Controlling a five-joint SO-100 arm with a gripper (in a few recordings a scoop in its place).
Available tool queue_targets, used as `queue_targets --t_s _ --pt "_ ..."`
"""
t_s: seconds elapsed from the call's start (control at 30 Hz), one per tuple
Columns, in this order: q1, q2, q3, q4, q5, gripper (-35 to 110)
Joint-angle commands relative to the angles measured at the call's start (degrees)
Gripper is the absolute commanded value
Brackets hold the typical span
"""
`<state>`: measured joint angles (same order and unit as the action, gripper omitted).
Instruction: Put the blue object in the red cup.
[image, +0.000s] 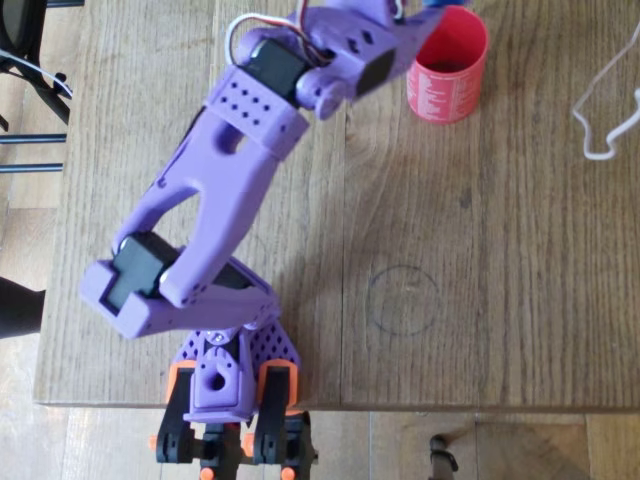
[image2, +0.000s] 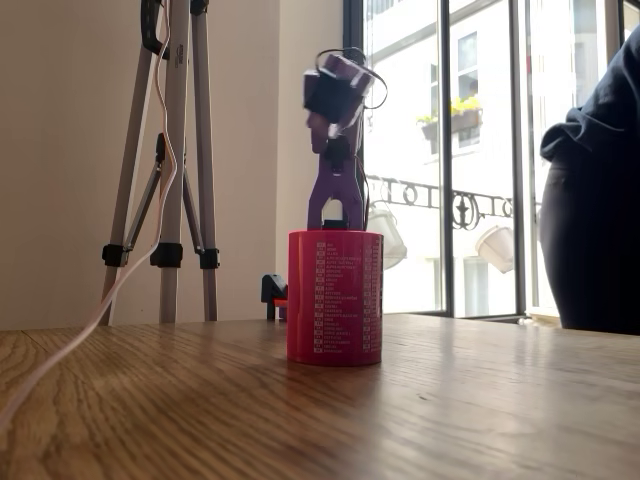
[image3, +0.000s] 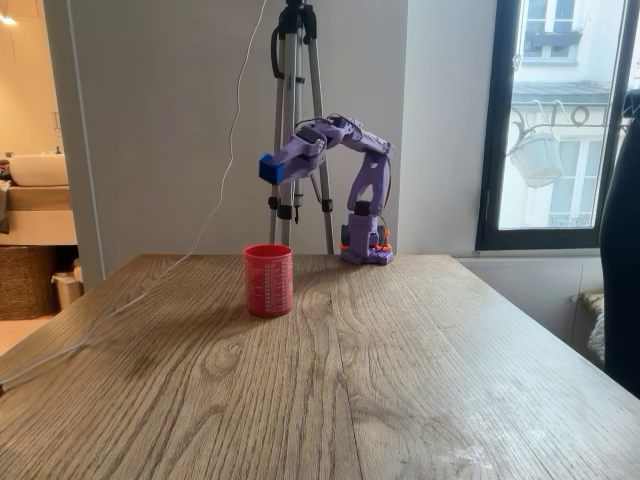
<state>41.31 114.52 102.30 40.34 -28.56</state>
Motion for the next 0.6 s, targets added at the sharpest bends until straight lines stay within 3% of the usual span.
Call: queue_targets --t_s 0.0,0.33,0.57 --pt "1.32 0.09 -6.15 0.18 -0.09 1" --pt "-10.02 -3.34 -4.66 2.46 0.62 1" --pt "-11.95 -9.93 -4.92 -0.44 1.14 1"
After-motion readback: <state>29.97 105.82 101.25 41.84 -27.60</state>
